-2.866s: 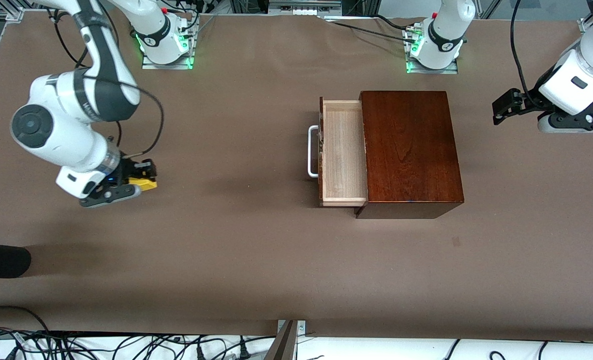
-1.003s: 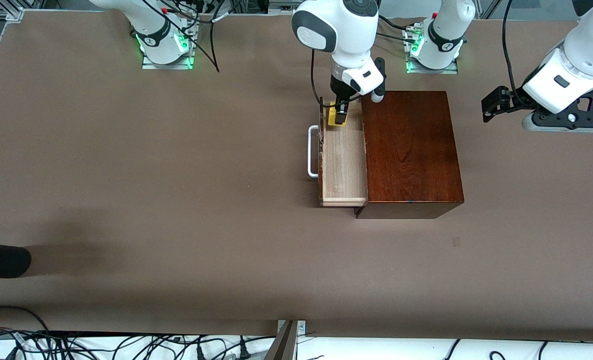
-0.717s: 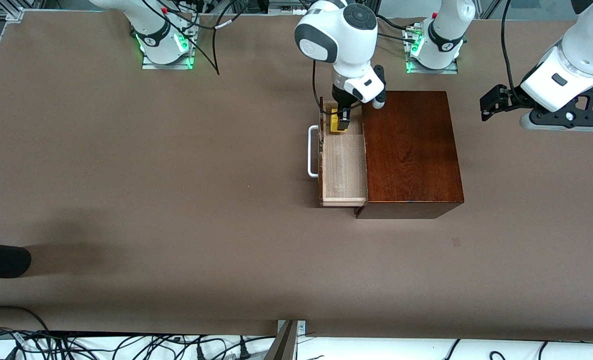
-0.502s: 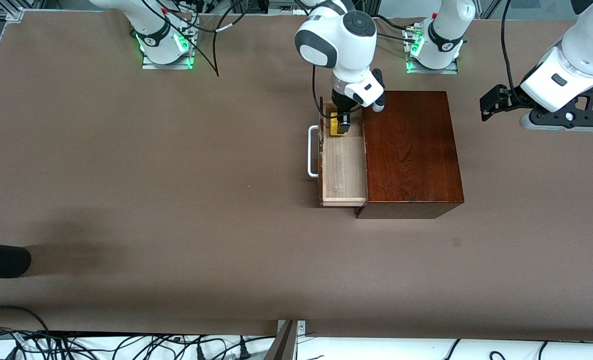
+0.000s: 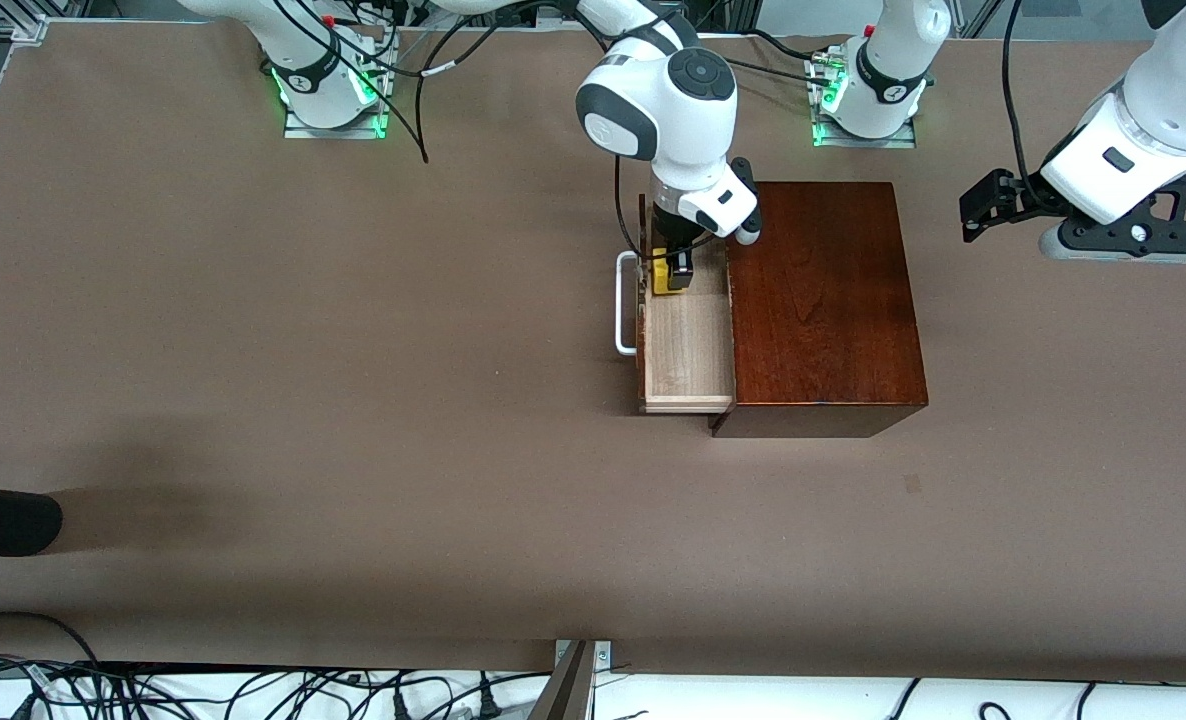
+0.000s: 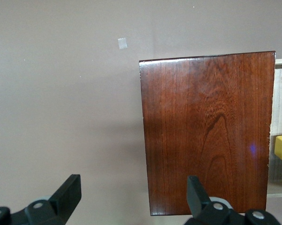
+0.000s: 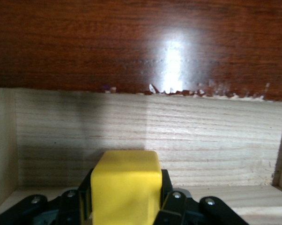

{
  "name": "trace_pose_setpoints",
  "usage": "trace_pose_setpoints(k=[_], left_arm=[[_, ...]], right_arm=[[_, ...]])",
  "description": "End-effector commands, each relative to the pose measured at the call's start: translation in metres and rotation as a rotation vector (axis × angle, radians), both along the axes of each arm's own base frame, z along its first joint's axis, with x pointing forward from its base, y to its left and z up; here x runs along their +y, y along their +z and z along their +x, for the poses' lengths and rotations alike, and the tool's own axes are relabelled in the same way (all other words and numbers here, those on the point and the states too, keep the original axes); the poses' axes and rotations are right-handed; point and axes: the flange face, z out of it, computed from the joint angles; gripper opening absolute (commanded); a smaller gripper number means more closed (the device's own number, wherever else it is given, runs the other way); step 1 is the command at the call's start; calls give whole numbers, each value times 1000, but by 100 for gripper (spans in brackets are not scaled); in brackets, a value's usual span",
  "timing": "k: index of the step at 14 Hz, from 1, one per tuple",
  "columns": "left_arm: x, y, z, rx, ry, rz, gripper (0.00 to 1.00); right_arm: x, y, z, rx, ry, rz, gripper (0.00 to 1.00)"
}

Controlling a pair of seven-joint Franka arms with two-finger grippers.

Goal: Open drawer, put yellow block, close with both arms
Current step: 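Lower the cube into the drawer and open the right gripper, then raise the right gripper away while the left gripper reaches the drawer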

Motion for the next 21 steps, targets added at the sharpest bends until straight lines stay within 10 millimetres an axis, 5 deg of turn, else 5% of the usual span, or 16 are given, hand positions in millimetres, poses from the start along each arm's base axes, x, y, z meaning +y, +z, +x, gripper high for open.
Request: trace_pose_setpoints(k=[1, 3, 4, 5, 11, 13, 14, 18, 21], left_arm=[[-1, 6, 2, 4, 2, -12, 100], [-1, 5, 2, 5, 2, -12, 100], [-1, 6, 2, 4, 0, -12, 100], [-1, 5, 2, 5, 0, -13, 100], [-2, 6, 1, 6, -6, -14, 100], [-2, 8, -2, 27, -13, -13, 100], [-1, 14, -2, 22, -16, -14, 100], [-10, 13, -5, 53, -28, -9, 100], [-15, 10, -5, 69, -150, -45, 100]], right_arm=[[0, -8, 11, -5, 13, 10, 0], [0, -11, 14, -11, 6, 23, 0], [0, -14, 14, -12, 12, 22, 40], [0, -14, 15, -13, 7, 24, 99], [-3, 11, 22, -38, -7, 48, 100], [-16, 48, 35, -56, -33, 75, 100], [-24, 81, 38, -75, -49, 97, 100], [-114, 188, 91, -136, -198, 87, 100], [-180, 232, 119, -125, -313, 73, 100]])
